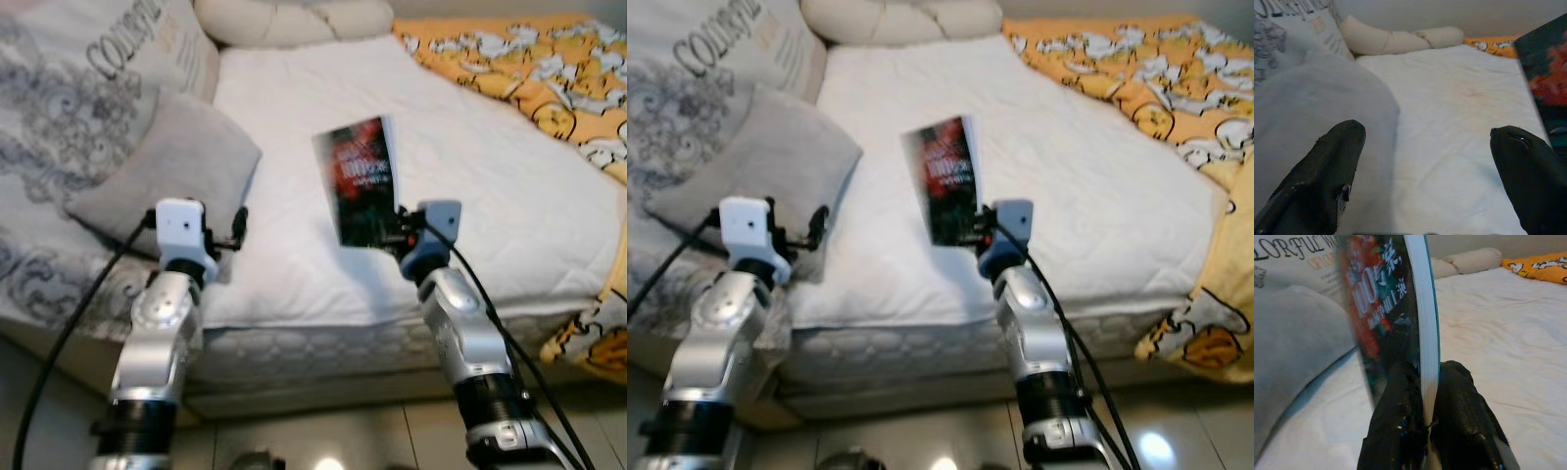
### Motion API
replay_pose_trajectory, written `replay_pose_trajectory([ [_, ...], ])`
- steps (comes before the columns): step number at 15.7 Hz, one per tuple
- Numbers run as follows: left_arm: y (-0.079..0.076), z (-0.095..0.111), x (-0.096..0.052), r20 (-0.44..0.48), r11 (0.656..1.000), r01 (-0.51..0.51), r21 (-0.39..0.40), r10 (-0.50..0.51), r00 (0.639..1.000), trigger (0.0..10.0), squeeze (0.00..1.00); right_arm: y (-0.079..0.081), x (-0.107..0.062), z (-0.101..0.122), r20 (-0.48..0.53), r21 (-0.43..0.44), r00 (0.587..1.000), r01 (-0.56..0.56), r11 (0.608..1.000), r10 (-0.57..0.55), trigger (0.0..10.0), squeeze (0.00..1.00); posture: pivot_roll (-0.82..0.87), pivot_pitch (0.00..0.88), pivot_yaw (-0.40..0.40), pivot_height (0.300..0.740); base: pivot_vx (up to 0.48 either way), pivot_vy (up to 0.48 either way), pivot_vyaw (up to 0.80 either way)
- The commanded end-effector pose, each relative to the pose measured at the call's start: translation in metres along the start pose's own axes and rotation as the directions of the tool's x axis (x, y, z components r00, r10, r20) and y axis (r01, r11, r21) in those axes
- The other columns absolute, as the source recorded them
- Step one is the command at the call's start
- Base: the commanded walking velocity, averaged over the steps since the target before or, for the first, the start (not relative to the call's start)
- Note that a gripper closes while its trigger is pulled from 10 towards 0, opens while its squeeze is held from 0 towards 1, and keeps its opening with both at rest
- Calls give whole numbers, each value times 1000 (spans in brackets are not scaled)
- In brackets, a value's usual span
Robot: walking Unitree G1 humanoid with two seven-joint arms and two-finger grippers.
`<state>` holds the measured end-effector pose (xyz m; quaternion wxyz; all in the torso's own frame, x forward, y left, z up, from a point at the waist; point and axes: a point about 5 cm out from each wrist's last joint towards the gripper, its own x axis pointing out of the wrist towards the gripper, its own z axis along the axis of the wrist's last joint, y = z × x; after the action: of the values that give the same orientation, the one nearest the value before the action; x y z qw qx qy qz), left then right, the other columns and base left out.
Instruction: Clean up the room
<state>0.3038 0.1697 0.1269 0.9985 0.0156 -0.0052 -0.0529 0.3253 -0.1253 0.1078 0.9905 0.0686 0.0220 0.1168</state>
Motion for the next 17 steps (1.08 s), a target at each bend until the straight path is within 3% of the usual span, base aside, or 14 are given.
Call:
replay_pose_trajectory([
  [1, -3, -1, 0, -5, 1000, 10, 1, -10, 1000, 10000, 200, -9, 0, 11, 46, -6, 998, 29, 1000, -29, 10000, 0, 43, 16, 25, 740, 375, 0, 0],
  [17, -4, -4, -2, -10, 1000, -6, -16, 6, 1000, 10000, 200, -6, 0, 8, 19, -13, 1000, -10, 1000, 10, 10000, 0, 40, 21, 7, 740, 392, 0, 0],
])
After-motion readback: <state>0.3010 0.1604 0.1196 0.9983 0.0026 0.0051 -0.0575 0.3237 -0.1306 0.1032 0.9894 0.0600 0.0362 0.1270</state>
